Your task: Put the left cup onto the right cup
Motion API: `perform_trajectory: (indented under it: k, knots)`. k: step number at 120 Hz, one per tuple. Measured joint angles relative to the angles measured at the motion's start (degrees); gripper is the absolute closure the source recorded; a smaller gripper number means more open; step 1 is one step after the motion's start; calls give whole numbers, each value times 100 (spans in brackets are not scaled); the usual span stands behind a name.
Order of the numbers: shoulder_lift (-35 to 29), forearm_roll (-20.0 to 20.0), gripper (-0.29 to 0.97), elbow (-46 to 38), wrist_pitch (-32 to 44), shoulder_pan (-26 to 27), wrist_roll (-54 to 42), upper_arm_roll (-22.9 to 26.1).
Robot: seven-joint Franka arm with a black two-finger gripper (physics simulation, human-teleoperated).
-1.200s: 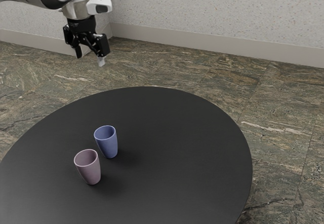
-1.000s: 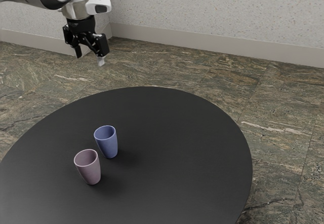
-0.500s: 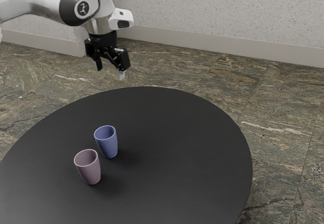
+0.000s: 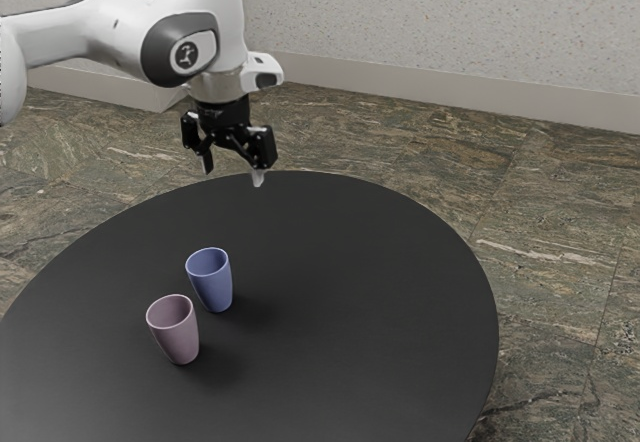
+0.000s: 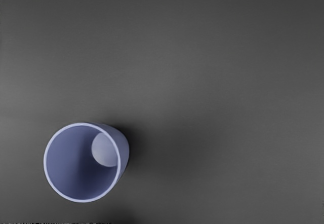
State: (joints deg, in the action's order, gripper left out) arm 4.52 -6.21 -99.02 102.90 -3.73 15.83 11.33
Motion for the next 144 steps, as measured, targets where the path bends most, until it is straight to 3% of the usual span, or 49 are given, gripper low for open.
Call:
perform_trajectory:
  k: [69,144]
  knots:
    - [52,31,0,-804,856,-80,874,-242]
    - [-95,23,0,-1423,1360,-73,375,-262]
